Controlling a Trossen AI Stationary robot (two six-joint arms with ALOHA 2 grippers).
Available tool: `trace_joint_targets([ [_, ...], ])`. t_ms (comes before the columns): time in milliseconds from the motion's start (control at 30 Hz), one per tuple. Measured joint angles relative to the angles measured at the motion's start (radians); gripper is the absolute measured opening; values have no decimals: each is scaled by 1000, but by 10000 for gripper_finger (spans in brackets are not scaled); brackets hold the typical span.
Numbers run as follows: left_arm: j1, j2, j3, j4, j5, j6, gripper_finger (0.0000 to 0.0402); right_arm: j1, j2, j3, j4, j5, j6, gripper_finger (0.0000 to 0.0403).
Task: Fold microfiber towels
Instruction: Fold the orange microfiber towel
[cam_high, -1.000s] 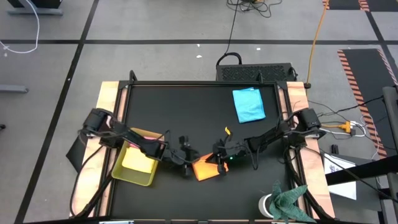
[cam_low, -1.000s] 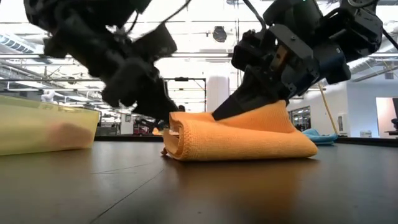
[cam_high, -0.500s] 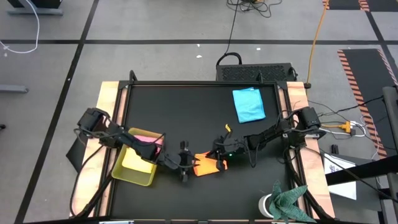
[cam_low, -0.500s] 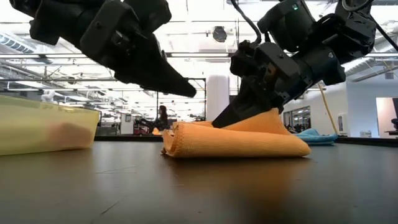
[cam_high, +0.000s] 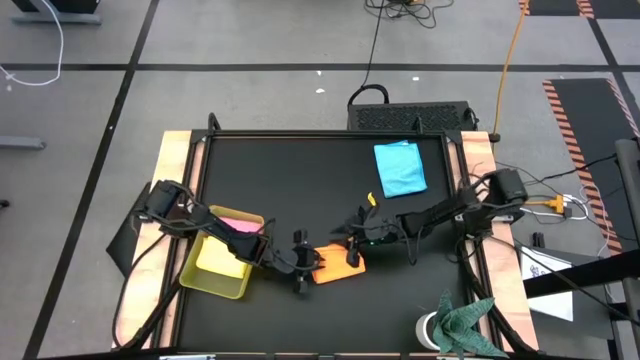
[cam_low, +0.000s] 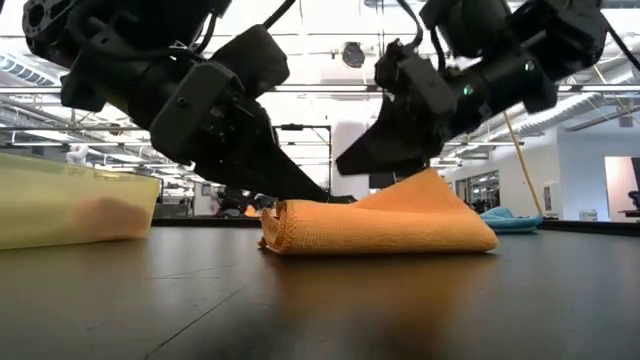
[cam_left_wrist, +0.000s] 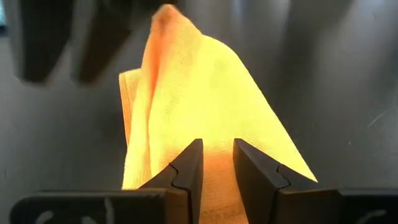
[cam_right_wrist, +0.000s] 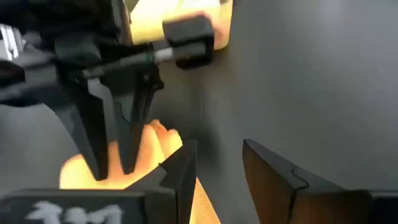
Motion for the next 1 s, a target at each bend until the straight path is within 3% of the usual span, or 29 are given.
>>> trace_joint_targets([
  [133,0,0,0,-39,-1,-28,92,33,-88,0,-94,-7,16,120],
  [333,-2,0,0,-41,-1,-38,92,107,-148,-1,-200,-70,9,81],
  [433,-7,0,0,-43,-3,-38,92,127,-142,-29,-181,-84,14,55],
  [633,-22,0,0,-53,-5,-39,92,79,-100,-132,-144,27,110,6],
  [867,-38,-37,0,-104,-10,-43,92,40,34,-182,61,23,150,3],
  [1000,-52,-91,1,-111,-24,-35,92,45,22,-183,70,22,134,1],
])
